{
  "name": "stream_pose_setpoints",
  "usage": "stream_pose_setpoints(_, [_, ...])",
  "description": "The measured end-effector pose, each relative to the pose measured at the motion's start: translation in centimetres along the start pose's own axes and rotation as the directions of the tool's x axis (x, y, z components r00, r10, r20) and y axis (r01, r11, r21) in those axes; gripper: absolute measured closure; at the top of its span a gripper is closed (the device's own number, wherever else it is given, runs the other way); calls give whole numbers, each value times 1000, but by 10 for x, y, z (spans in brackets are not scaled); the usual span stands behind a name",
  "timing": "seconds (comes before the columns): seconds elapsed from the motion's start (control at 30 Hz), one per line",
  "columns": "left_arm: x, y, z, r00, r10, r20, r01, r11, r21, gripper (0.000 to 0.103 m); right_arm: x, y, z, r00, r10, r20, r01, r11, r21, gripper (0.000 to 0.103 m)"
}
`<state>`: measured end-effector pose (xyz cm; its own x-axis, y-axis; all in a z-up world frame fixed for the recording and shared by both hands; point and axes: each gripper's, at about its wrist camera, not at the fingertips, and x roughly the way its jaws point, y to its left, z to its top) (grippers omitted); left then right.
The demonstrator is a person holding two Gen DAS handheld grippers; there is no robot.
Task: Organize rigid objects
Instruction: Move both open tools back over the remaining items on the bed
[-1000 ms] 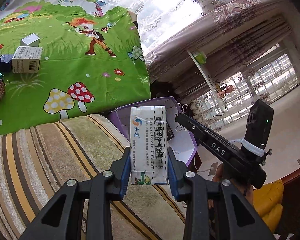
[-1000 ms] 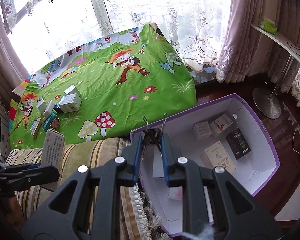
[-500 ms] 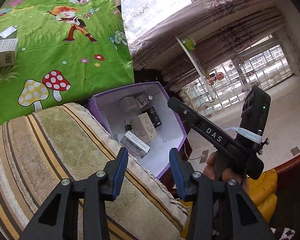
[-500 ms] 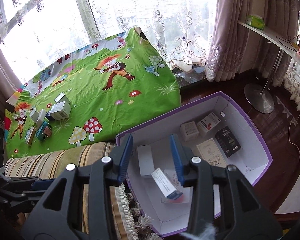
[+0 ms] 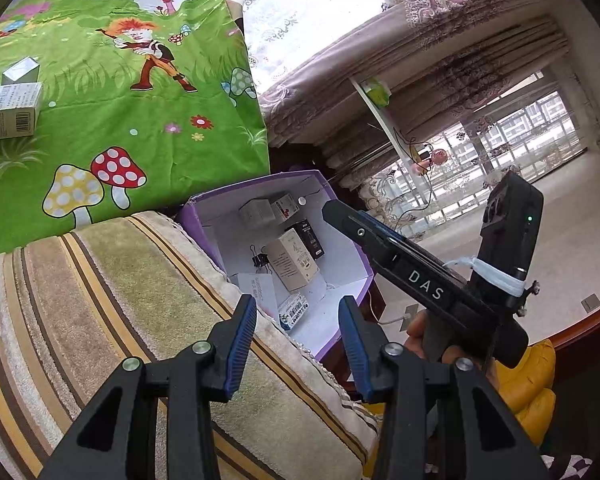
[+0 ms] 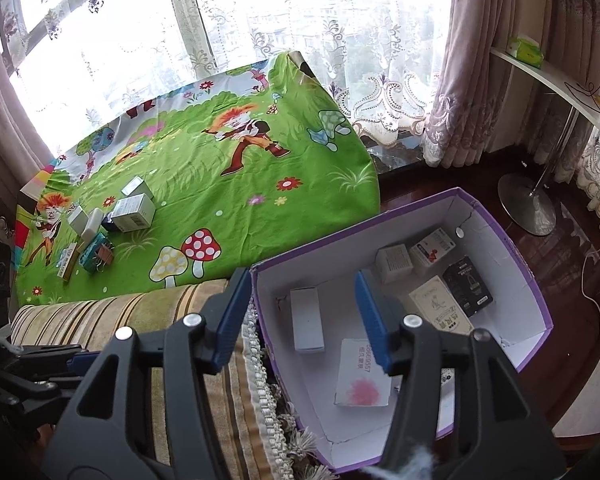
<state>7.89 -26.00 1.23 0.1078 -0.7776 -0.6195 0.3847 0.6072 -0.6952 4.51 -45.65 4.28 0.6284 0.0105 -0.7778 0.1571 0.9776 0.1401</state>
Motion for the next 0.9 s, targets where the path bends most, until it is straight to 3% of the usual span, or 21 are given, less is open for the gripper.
stream_pose_setpoints(0.5, [-59,26,20,989,82,121,-78,996,-36,59,2,38,8,999,43,0,-42,996,-83,33])
stream_pose_setpoints(0.67, [-90,48,30,974,151,169,-140,987,-72,59,5,55,16,998,63,4,-62,992,-114,30])
stream_pose_setpoints(0.9, [-136,98,47,937,251,242,-210,960,-186,59,18,87,29,996,94,-7,-93,982,-167,29])
